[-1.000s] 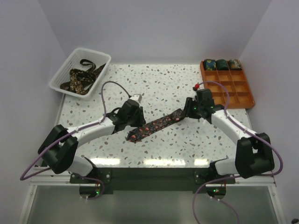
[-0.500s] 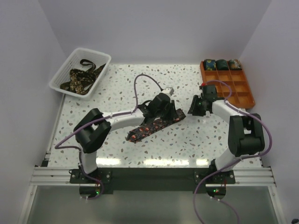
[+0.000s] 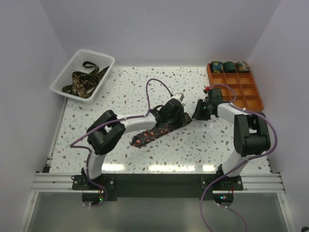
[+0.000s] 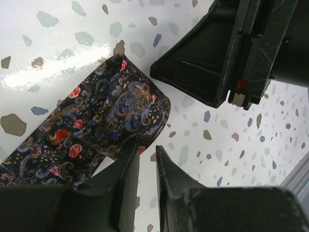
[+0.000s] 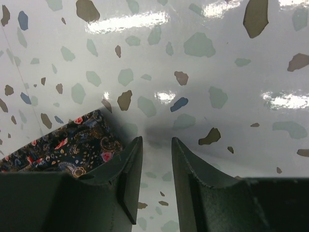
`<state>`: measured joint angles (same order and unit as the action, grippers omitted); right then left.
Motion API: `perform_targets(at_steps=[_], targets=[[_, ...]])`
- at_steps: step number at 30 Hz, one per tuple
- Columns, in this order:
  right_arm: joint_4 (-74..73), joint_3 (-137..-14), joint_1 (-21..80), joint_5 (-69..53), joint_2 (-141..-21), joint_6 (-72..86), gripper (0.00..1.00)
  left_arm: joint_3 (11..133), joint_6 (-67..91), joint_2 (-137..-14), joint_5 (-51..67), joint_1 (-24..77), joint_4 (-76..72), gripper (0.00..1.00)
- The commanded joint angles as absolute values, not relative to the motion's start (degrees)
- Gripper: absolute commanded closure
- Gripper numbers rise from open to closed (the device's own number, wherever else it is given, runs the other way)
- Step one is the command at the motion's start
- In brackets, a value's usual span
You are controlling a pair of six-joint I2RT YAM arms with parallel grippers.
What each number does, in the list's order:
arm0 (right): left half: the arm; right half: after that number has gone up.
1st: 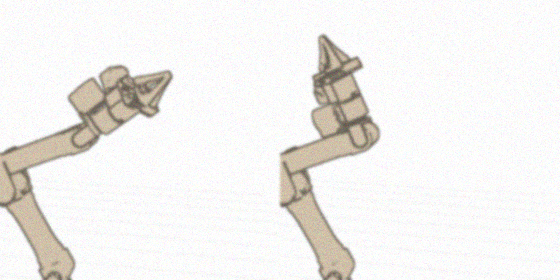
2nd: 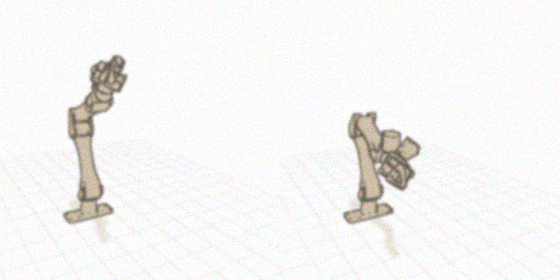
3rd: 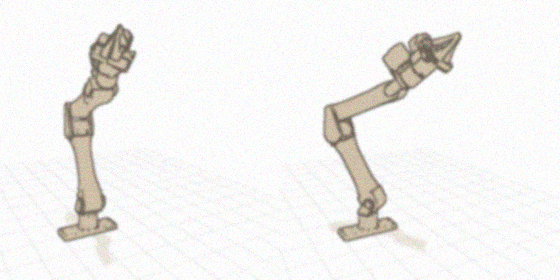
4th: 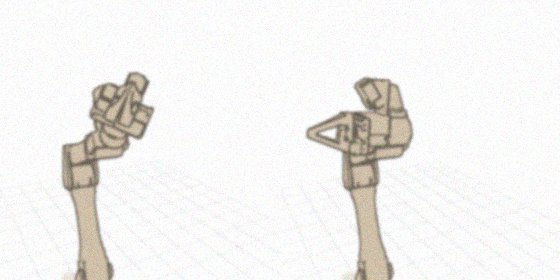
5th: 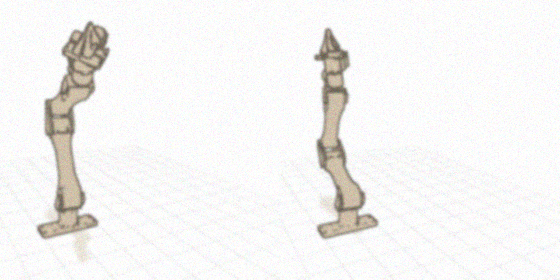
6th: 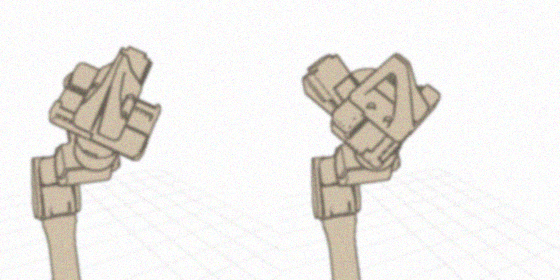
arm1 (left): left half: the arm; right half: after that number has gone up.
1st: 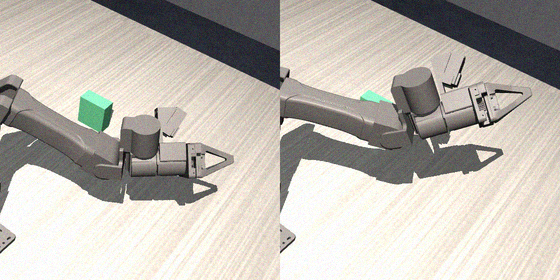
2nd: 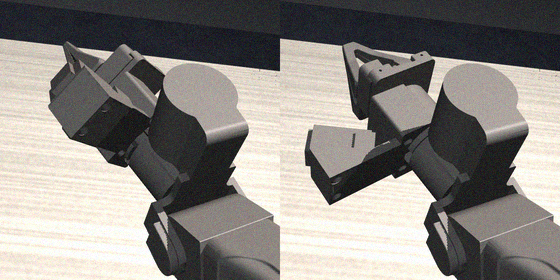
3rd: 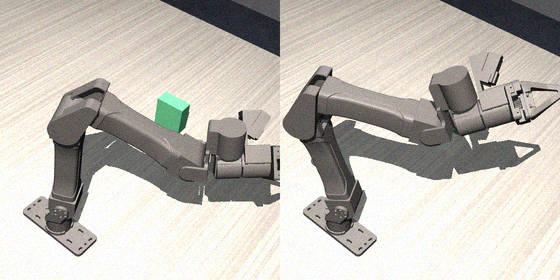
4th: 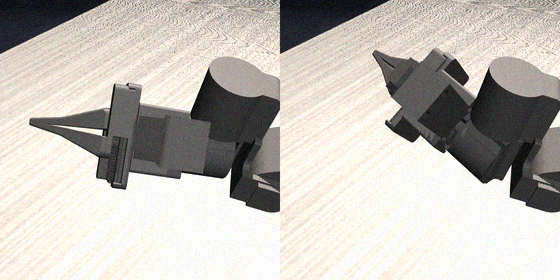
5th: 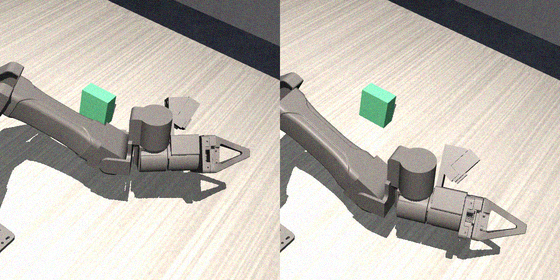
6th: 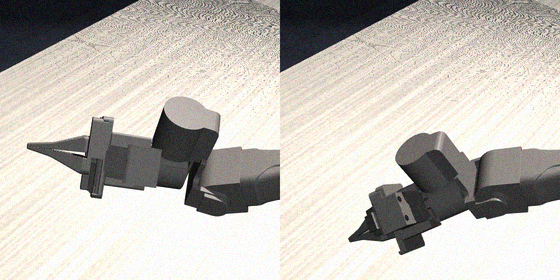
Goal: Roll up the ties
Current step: Roll the tie
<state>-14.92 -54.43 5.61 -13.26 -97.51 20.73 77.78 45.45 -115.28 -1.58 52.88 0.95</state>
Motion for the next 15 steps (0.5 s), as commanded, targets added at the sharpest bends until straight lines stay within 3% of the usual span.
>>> perform_targets(at_steps=[1, 15], targets=[[-10.7, -55.7, 5.4, -16.4, -98.0, 19.5, 0.66, 78.2, 44.8, -114.9, -4.1, 52.9, -0.1, 0.75], [-8.3, -54.9, 5.5, -21.4, -97.7, 18.8, 0.71, 75.7, 44.6, -115.3, -5.3, 52.5, -0.1, 0.76]])
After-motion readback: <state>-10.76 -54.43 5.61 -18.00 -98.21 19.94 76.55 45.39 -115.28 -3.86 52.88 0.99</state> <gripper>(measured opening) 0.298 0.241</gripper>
